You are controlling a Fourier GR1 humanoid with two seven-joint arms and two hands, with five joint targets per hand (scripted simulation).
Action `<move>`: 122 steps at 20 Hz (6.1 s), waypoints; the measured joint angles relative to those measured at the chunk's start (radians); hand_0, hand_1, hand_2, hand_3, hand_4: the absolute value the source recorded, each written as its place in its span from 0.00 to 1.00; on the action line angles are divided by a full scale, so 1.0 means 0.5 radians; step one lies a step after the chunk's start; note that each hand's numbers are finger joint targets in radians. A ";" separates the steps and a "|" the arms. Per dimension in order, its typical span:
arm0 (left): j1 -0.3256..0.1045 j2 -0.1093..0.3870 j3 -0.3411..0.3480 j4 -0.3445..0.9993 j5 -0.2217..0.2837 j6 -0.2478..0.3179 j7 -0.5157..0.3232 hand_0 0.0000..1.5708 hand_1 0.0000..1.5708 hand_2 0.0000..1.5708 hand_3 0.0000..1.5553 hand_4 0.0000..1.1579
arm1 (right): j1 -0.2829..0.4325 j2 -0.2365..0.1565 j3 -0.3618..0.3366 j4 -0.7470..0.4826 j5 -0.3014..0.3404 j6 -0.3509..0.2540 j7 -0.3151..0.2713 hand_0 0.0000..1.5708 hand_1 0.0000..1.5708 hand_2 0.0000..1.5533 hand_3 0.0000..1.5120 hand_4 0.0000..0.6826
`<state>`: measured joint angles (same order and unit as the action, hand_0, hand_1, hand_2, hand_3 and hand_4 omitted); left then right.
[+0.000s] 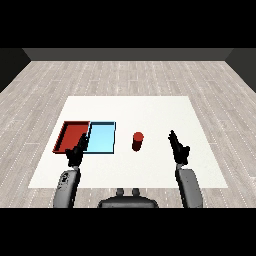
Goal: Pick the red can and put it in the red box
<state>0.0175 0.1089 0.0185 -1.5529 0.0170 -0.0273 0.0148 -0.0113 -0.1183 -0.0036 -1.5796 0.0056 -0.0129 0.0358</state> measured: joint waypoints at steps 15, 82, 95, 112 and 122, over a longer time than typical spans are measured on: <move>-0.041 -0.137 0.028 -0.169 0.053 -0.058 -0.725 0.00 0.00 0.00 0.00 0.00 | 0.105 -0.063 -0.222 -0.121 -0.321 0.397 -0.605 0.00 0.00 0.00 0.00 0.00; -0.005 -0.131 0.101 -0.097 0.229 -0.184 -0.980 0.00 0.00 0.00 0.00 0.00 | -0.696 0.235 0.247 1.217 -0.692 0.065 -0.954 0.00 0.00 0.00 0.00 0.00; 0.006 -0.133 0.092 -0.140 0.213 -0.173 -0.964 0.00 0.00 0.00 0.00 0.00 | -0.891 0.230 0.378 1.546 -0.852 -0.065 -1.069 0.00 0.00 0.00 0.00 0.00; -0.040 -0.141 0.101 -0.152 0.228 -0.144 -0.912 0.00 0.00 0.00 0.00 0.00 | -1.081 0.236 0.528 1.753 -1.039 -0.150 -1.103 0.00 0.00 0.00 0.00 0.00; -0.064 -0.137 0.113 -0.118 0.248 -0.159 -0.923 0.00 0.00 0.00 0.00 0.00 | -1.239 0.234 0.603 1.940 -1.153 -0.176 -1.129 0.00 0.00 0.00 0.00 0.00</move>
<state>-0.0146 0.0403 0.0750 -1.6120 0.1410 -0.1067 -0.4468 -0.6309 -0.0015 0.2978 -0.6096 -0.5707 -0.1011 -0.5285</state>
